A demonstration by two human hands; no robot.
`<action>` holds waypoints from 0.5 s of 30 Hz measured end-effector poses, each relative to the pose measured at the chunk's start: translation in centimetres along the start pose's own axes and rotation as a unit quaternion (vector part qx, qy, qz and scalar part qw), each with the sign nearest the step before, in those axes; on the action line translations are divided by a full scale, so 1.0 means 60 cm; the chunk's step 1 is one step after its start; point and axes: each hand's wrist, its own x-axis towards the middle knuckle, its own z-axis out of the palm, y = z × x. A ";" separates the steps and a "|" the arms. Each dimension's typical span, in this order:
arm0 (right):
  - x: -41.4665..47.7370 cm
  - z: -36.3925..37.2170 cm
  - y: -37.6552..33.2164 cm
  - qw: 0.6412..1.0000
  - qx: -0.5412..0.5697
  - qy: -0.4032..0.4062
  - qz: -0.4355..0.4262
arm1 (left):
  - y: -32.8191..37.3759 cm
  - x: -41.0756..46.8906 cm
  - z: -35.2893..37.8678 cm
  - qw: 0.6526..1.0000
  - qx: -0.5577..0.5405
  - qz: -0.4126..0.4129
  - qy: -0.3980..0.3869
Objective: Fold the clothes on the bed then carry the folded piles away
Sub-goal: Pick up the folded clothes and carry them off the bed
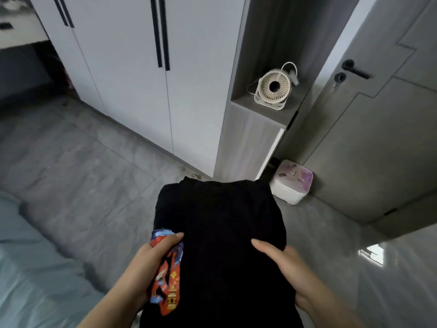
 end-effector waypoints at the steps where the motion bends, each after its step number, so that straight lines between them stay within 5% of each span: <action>1: 0.026 0.007 -0.018 1.000 -0.007 -0.006 -0.004 | 0.017 0.013 -0.005 1.000 -0.003 0.003 0.008; 15: 0.378 0.164 -0.253 0.971 -0.147 -0.186 -0.040 | 0.177 0.156 -0.107 0.959 -0.189 0.065 0.201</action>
